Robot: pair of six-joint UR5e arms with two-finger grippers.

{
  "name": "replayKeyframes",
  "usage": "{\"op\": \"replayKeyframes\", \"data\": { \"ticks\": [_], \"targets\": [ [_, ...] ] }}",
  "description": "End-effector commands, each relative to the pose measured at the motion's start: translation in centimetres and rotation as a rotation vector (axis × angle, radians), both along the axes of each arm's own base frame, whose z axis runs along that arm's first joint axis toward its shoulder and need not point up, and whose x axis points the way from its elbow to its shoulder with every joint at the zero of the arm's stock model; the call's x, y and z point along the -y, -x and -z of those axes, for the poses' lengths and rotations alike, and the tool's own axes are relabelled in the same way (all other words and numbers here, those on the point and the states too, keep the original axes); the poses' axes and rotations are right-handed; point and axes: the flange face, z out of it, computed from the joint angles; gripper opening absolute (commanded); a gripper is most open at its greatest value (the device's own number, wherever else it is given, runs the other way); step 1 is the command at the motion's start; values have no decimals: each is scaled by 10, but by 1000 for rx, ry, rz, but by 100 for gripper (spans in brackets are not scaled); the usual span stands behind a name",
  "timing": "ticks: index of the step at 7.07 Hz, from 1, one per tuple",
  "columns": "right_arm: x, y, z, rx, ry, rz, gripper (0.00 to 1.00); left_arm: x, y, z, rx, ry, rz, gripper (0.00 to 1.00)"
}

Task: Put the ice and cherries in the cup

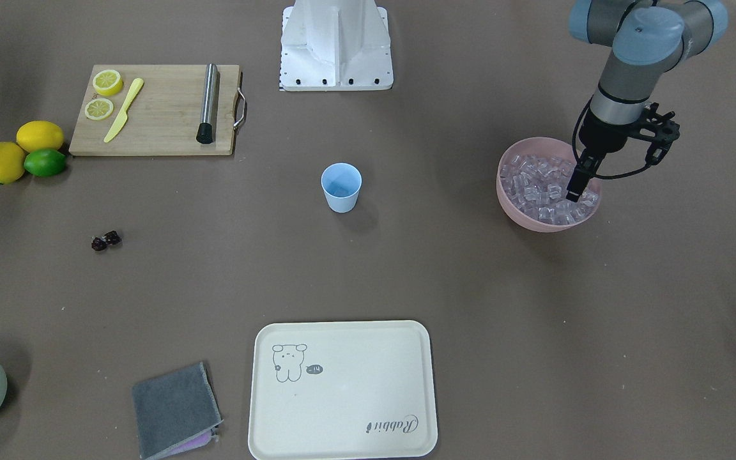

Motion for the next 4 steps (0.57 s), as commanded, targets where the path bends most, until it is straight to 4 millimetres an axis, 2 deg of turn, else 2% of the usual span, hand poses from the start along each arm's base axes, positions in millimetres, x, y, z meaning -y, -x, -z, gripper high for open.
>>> {"op": "replayKeyframes", "data": {
  "ticks": [1, 2, 4],
  "targets": [
    [-3, 0, -2, 0, 5, 1, 100, 0, 3, -3, 7, -10, -12, 72],
    [-4, 0, -3, 0, 8, 0, 100, 2, 5, -1, -5, -26, -10, 72],
    [-4, 0, -1, -1, 6, -2, 100, -2, 13, -13, 2, -16, -3, 72]
  ]
}}
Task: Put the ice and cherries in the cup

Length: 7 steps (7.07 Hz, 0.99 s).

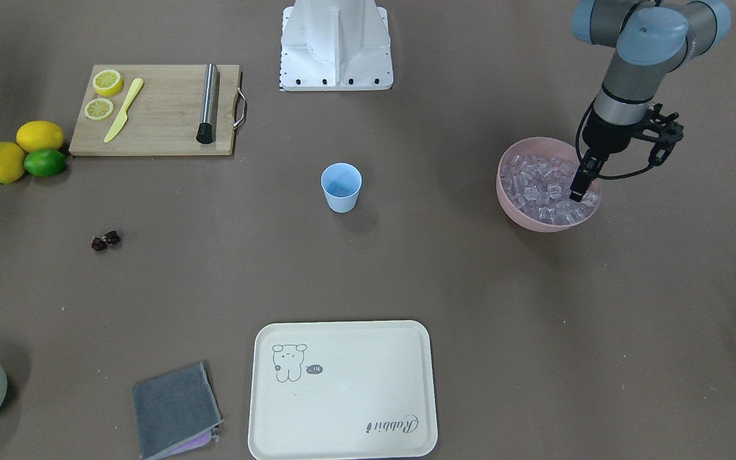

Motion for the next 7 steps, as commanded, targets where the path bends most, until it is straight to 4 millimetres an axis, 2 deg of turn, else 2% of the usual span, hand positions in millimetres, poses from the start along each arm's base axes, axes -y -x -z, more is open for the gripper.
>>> {"op": "replayKeyframes", "data": {
  "ticks": [1, 4, 7],
  "targets": [
    [0, 0, 2, 0, -3, -1, 100, -7, 12, -17, -11, -3, 9, 72],
    [-1, -5, 10, -1, -17, -14, 100, -1, 12, -5, -63, 40, 90, 72],
    [-16, -8, 19, -2, -26, -23, 100, 16, 31, -1, -80, 54, 164, 72]
  ]
}}
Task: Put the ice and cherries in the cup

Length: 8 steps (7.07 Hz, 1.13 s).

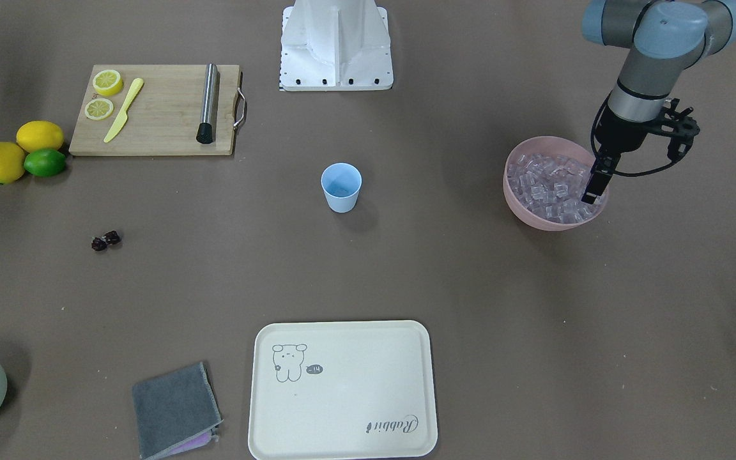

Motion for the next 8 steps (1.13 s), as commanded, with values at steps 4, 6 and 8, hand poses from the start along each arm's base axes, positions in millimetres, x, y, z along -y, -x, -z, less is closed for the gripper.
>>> {"op": "replayKeyframes", "data": {
  "ticks": [4, 6, 8],
  "targets": [
    [-9, -9, 1, -11, 0, -23, 100, 26, -3, 14, -37, 103, 126, 72],
    [-9, -9, -1, -11, 5, -22, 100, 22, -1, 3, -32, 159, 107, 72],
    [-8, -9, -2, -13, 4, -22, 100, 17, 0, 4, -52, 238, 146, 72]
  ]
}}
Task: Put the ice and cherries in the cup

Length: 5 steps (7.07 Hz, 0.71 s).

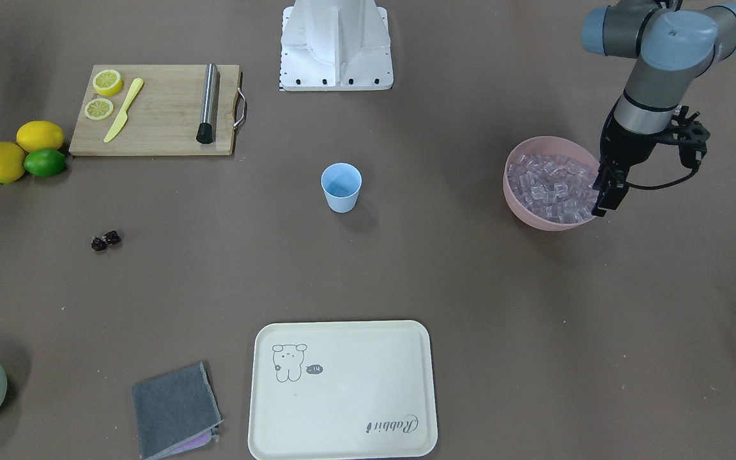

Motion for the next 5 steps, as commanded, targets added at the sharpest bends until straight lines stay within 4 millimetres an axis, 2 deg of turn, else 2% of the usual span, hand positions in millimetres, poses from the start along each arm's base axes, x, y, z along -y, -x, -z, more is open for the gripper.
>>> {"op": "replayKeyframes", "data": {
  "ticks": [1, 4, 5],
  "targets": [
    [0, 0, -2, 0, 4, 0, 100, -1, -3, -6, -3, 49, 12, 72],
    [3, -2, 0, -7, -2, -5, 100, -3, -8, -3, -16, 63, 21, 71],
    [3, -2, 1, -7, 0, -9, 100, -5, -7, -8, -9, 71, 20, 70]
  ]
}}
